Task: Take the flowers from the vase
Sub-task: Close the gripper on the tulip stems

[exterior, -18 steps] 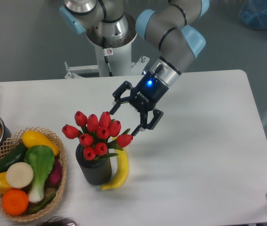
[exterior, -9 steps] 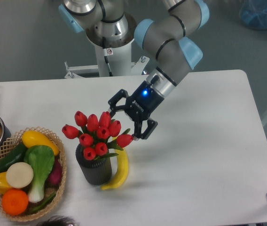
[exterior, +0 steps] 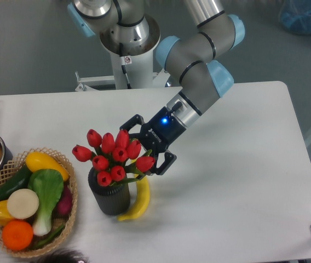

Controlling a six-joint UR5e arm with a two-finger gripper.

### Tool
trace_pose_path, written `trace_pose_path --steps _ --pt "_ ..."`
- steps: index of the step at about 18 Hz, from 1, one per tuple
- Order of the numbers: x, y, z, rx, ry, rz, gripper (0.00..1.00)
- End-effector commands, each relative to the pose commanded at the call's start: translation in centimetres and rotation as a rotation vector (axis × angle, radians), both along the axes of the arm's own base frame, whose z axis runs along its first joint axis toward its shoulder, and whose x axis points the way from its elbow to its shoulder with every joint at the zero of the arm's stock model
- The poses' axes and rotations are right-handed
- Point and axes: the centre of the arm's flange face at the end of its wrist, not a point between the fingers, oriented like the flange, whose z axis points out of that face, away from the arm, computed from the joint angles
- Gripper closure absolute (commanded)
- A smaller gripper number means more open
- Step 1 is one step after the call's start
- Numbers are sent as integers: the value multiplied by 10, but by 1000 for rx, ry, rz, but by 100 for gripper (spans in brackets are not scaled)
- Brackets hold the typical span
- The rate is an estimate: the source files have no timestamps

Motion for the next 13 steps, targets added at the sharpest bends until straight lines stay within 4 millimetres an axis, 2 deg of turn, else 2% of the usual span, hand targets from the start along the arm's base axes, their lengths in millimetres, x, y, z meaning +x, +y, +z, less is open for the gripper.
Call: trace_pose_path --steps 4,11,13 --pt "1 5 -9 1 -22 -7 0" --pt "0 13 -5 21 -28 -16 0" --pt "-3 20 -2 49 -37 -25 0"
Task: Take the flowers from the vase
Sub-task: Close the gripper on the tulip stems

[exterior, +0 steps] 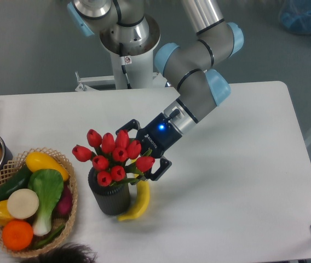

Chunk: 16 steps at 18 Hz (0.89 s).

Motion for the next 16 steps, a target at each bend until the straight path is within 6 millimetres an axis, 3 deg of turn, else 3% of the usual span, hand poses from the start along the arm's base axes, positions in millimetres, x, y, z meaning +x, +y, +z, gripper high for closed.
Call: trace_pose_path --steps 8,14,16 --pt "2 9 0 10 1 -15 0" --pt "1 8 0 11 0 -14 33" --pt "1 8 2 15 3 -14 35"
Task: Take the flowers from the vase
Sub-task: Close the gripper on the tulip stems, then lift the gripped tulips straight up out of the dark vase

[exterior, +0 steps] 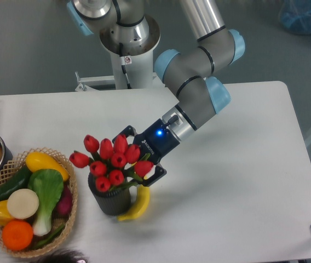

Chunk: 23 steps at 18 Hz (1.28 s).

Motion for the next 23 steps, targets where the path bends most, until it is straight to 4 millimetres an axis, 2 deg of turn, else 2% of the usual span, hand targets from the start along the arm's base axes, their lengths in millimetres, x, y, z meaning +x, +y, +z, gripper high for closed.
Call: trace_pose_path --steps 3,12,15,19,23 --pt "1 0 0 20 -20 1 44" --pt "3 -1 4 54 -47 2 46" --pt "4 -2 6 75 -65 3 51" --pt "6 -2 12 111 -85 2 51" --pt "12 -6 32 115 -85 10 51"
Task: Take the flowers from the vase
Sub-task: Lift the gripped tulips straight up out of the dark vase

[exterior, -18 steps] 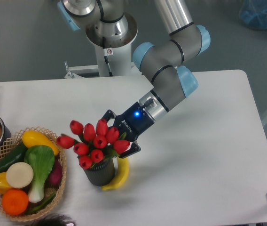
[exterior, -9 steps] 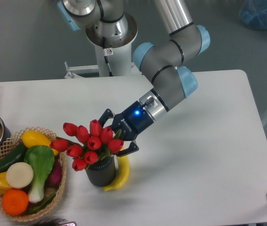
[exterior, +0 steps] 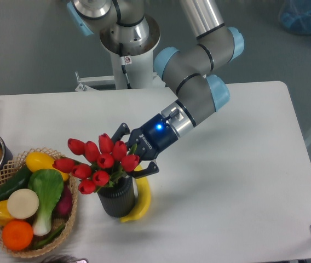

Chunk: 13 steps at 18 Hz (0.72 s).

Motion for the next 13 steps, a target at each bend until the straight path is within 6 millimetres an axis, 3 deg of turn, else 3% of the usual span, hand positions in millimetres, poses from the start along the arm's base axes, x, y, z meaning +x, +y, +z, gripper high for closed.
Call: trace_pose_path --steps 5,13 --pt "8 -8 36 5 0 19 51" --pt "18 -13 76 65 -25 20 51"
